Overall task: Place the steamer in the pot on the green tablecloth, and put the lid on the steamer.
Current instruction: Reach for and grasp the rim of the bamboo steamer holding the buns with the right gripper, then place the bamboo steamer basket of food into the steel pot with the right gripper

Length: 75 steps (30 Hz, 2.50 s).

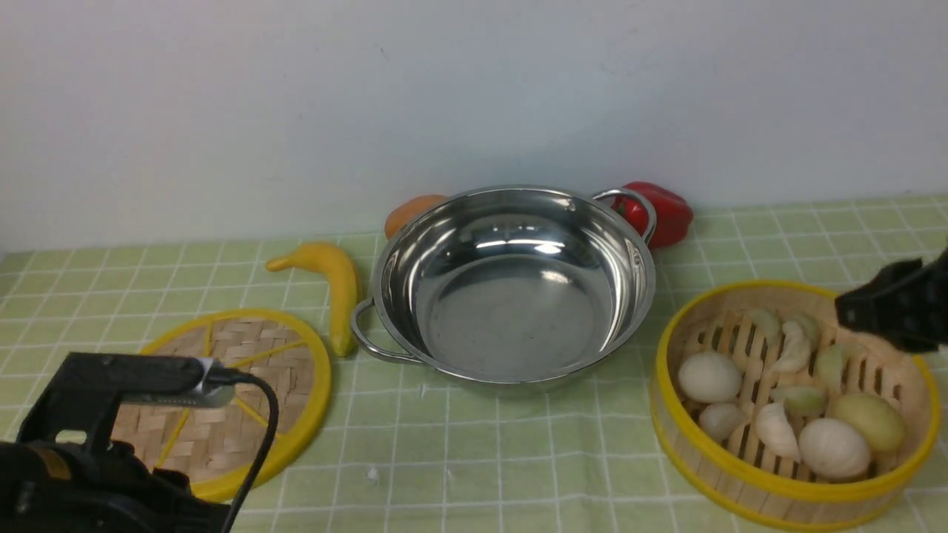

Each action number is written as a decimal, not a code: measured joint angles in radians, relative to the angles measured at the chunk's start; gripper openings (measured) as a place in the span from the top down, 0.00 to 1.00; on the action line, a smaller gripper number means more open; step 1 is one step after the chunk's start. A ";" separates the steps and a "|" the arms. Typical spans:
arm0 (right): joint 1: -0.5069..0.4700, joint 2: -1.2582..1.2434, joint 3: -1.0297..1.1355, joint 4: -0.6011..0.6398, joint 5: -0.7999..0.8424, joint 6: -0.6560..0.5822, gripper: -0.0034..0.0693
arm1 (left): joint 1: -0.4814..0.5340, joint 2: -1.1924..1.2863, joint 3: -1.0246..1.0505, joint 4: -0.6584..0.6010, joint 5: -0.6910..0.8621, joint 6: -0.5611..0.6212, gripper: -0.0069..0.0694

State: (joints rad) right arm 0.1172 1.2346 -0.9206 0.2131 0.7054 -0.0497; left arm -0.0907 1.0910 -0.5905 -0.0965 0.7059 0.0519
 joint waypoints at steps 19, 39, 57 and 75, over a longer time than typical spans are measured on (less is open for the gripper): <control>-0.196 0.320 -0.136 -0.305 0.240 0.300 0.62 | 0.000 0.077 -0.111 0.196 0.145 -0.282 0.59; -0.199 0.562 -0.136 -0.203 0.122 0.221 0.65 | 0.000 0.086 -0.111 0.204 0.126 -0.295 0.59; -0.200 0.499 -0.409 -0.207 0.445 0.168 0.87 | 0.000 0.086 -0.111 0.204 0.126 -0.296 0.59; 0.212 0.880 -1.234 -0.065 0.544 0.240 0.87 | 0.000 0.086 -0.111 0.205 0.130 -0.289 0.59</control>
State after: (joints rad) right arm 0.3292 2.1142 -2.1545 0.1481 1.2493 0.1905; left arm -0.0907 1.1767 -0.7014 0.1084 0.8362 -0.2366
